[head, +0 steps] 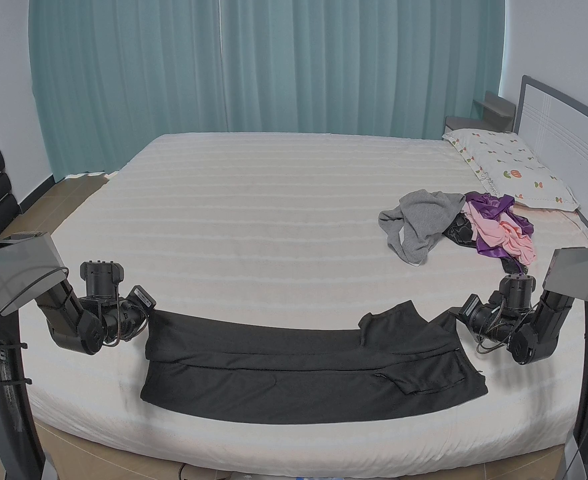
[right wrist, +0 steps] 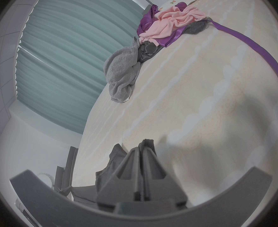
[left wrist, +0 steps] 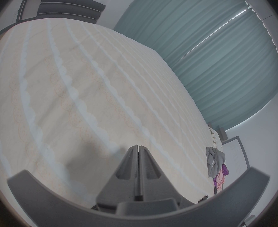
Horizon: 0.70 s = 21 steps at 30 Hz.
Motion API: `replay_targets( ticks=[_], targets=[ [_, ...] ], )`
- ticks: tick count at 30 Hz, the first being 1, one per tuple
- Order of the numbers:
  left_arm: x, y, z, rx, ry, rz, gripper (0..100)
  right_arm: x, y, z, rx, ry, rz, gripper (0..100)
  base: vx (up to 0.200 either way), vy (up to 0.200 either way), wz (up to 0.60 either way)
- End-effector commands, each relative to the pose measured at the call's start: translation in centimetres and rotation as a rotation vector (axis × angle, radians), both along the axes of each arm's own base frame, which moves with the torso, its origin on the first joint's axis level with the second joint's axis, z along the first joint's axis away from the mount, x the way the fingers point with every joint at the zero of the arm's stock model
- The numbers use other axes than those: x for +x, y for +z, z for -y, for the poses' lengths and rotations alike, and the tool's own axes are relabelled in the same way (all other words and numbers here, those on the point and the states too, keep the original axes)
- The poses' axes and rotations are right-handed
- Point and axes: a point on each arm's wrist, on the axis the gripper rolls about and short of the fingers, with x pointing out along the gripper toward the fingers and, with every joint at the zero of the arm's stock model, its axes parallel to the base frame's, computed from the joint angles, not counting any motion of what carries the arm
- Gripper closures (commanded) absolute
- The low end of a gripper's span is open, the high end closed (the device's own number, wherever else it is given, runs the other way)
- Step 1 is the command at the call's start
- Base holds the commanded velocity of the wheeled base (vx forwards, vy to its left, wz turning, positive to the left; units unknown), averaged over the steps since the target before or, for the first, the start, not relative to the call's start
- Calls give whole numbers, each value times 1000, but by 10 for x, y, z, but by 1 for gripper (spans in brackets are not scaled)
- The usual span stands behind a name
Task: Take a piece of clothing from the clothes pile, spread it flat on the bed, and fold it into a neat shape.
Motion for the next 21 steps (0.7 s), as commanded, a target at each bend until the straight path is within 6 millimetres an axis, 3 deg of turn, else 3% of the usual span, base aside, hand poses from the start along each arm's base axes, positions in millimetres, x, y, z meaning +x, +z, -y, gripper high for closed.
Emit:
replay_targets(
  ticks=[1,2,11,17,21],
  targets=[
    [1,0,-2,-6,5,4,100,-1,-1,0,2,0,-4,0,0,0,0],
    [1,0,-2,-8,4,2,0,-2,-1,0,2,4,-5,0,0,0,0],
    [-8,-1,0,-45,-7,-22,0,-28,12,12,69,5,-29,0,0,0,0],
    [-51,20,9,-139,-164,-58,0,-46,9,20,160,68,85,0,0,0,0],
    [-66,23,11,-152,-254,-75,0,-47,9,20,174,79,90,0,0,0,0]
  ],
)
